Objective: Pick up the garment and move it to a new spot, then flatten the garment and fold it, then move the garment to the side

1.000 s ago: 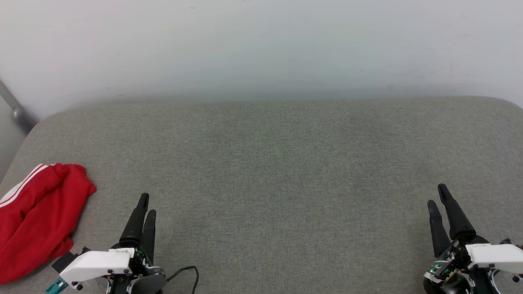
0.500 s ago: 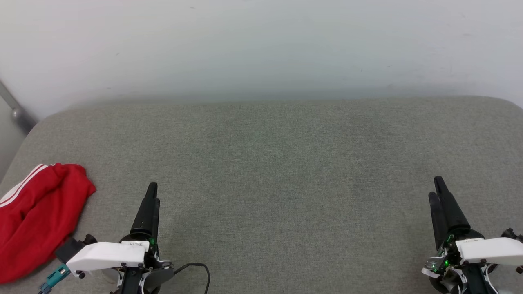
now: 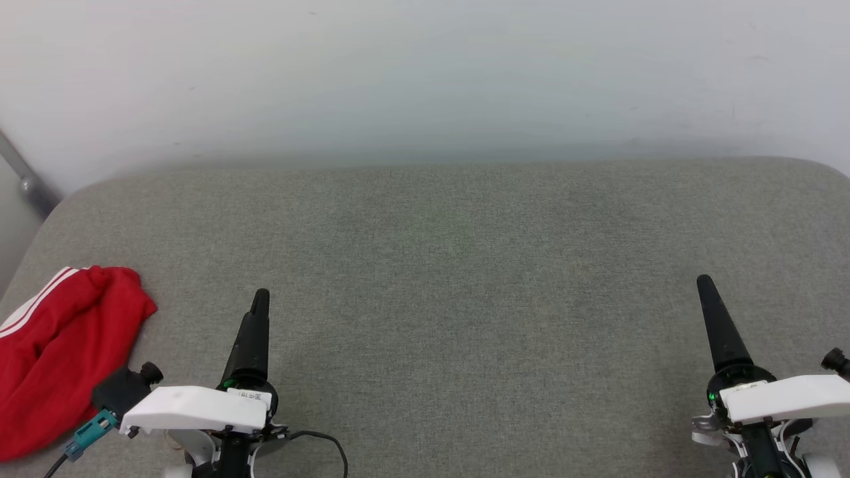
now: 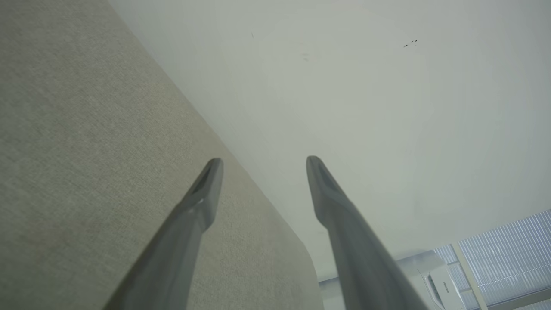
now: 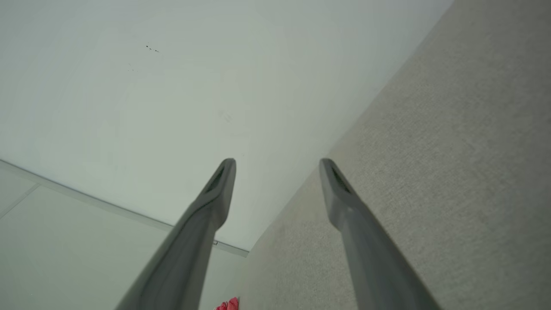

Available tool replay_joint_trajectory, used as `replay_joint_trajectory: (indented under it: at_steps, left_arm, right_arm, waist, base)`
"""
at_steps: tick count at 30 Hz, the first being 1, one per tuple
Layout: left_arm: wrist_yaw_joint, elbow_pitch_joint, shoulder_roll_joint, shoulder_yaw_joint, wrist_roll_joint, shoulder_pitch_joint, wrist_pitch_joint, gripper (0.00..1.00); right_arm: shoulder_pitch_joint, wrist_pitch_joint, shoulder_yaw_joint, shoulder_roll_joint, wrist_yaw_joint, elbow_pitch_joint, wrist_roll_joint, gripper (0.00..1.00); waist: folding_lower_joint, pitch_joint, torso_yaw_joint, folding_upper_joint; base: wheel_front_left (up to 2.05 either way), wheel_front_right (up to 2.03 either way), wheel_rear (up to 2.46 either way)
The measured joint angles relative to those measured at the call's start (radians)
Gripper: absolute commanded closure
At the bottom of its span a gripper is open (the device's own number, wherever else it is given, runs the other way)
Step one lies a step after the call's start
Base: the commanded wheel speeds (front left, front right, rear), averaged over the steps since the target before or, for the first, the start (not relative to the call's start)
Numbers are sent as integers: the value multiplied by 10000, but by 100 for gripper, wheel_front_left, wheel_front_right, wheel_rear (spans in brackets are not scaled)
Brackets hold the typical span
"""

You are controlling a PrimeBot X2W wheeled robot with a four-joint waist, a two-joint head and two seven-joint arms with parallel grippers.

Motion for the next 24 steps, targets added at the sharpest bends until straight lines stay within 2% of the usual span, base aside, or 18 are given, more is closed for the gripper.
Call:
replay_joint_trajectory:
  at_steps: [1, 2, 13, 24]
  left_arm:
    - [0, 0, 0, 0, 0, 0, 0, 0]
    - [2, -27, 0, -13, 466, 0, -81, 0]
    - [247, -155, 6, -336, 3335, -1, -443, 0]
    - [529, -176, 188, -639, 5319, -34, -777, 0]
  right_arm:
    - [0, 0, 0, 0, 0, 0, 0, 0]
    - [0, 6, 12, -12, 0, -98, -500, 0]
    - [-1, 316, 48, -19, 0, -453, -3131, 0]
    - [-7, 458, 136, -36, 0, -717, -5152, 0]
  waist:
    - [0, 0, 0, 0]
    - [0, -1, 6, 0]
    - [0, -2, 29, 0]
    - [0, -5, 45, 0]
  base:
    - [0, 0, 0]
    - [0, 0, 0]
    - [0, 0, 0]
    - [0, 0, 0]
